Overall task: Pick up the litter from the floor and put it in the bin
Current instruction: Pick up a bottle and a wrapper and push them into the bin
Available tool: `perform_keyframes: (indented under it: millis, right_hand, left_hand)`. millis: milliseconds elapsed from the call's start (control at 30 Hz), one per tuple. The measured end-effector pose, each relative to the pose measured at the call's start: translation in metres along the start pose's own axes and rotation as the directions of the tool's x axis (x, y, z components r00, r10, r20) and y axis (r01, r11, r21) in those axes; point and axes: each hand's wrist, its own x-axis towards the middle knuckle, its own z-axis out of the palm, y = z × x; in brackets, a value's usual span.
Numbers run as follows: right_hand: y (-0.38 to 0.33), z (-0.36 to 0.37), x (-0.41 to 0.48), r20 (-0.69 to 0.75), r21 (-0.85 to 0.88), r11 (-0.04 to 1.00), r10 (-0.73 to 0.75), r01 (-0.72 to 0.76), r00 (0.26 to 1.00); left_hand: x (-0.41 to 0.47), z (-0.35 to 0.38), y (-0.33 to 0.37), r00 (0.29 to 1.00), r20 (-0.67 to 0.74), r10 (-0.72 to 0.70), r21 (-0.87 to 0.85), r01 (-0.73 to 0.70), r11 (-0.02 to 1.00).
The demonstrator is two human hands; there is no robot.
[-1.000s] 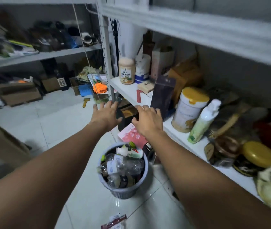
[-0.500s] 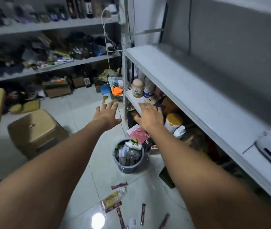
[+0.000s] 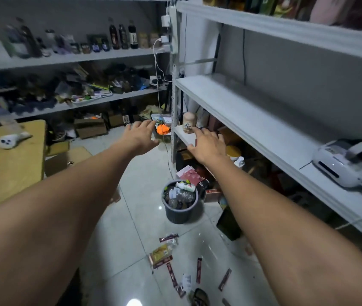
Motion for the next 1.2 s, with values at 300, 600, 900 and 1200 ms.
perform_keyframes:
  millis: [300, 600, 900, 1200]
  right_hand:
    - [-0.024, -0.013, -0.085, -0.038, -0.025, 0.999, 0.031, -0.032, 0.999]
    - [-0.019, -0.01, -0.148, -0.032, -0.054, 0.998, 0.037, -0.039, 0.999]
    - [0.025, -0.014, -0.234, -0.058, -0.048, 0.999, -0.011, 0.008, 0.998]
    - [0.073, 0.007, -0.323, 0.01, -0.057, 0.998, -0.031, 0.031, 0.999]
  left_hand:
    - [-0.08, 0.002, -0.008, 0.999, 0.031, 0.03, -0.02, -0.029, 0.999]
    - [-0.145, 0.01, 0.001, 0.999, 0.026, 0.035, -0.034, -0.034, 0.999]
    - [-0.225, 0.026, 0.063, 1.0, -0.031, 0.001, -0.035, -0.003, 0.999]
    - [-0.302, 0.069, 0.119, 1.0, 0.004, -0.002, -0.011, 0.002, 1.0]
